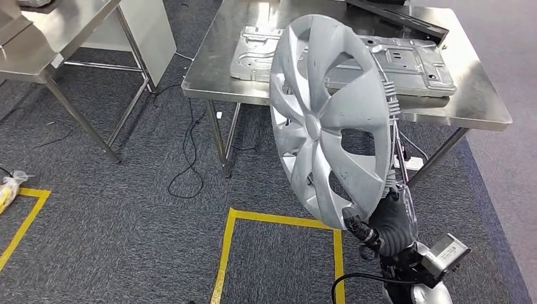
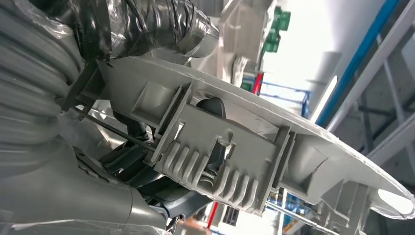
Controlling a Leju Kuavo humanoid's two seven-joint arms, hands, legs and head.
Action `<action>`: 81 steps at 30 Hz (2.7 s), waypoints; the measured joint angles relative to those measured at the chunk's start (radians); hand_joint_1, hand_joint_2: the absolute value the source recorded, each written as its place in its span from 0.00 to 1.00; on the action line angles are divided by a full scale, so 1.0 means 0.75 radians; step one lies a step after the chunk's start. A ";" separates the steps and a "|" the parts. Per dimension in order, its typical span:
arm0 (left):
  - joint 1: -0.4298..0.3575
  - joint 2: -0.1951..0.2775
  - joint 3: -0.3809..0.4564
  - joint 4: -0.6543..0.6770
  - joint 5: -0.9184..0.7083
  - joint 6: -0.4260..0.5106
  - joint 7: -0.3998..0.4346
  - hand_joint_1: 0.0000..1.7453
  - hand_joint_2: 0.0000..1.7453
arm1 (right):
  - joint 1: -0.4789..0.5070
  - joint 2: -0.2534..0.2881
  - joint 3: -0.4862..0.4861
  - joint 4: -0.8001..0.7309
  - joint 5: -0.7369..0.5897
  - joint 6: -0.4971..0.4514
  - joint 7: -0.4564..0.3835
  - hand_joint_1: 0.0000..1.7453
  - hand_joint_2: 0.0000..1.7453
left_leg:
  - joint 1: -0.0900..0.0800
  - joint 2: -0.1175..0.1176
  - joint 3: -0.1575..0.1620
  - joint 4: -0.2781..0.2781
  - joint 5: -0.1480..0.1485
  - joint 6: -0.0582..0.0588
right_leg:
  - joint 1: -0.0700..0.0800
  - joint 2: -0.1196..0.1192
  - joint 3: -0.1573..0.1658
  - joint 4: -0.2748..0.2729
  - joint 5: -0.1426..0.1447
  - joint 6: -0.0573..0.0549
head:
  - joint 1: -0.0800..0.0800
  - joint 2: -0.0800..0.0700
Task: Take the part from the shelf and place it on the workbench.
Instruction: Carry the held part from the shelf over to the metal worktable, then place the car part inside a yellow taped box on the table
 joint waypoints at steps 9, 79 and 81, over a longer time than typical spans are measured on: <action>0.029 0.000 0.007 0.000 0.001 0.001 0.010 0.00 1.00 | 0.005 -0.001 0.000 0.036 0.001 0.000 0.003 1.00 1.00 | 0.009 -0.134 -0.176 0.330 -0.105 -0.016 | -0.011 0.123 0.019 -0.013 0.001 -0.039 | -0.003 0.000; 0.006 0.007 0.038 0.000 -0.012 0.000 -0.023 0.00 1.00 | -0.021 0.005 0.001 0.023 0.125 -0.034 -0.025 1.00 1.00 | -0.012 -0.153 -0.096 -0.003 0.103 0.041 | -0.008 0.055 0.140 0.035 -0.132 -0.001 | -0.005 0.000; 0.003 0.007 0.038 0.000 -0.014 0.000 -0.024 0.00 1.00 | -0.029 0.004 0.002 0.022 0.140 -0.034 -0.027 1.00 1.00 | -0.008 -0.154 -0.074 -0.012 0.094 0.050 | -0.015 0.058 0.062 0.166 -0.167 0.012 | -0.004 0.000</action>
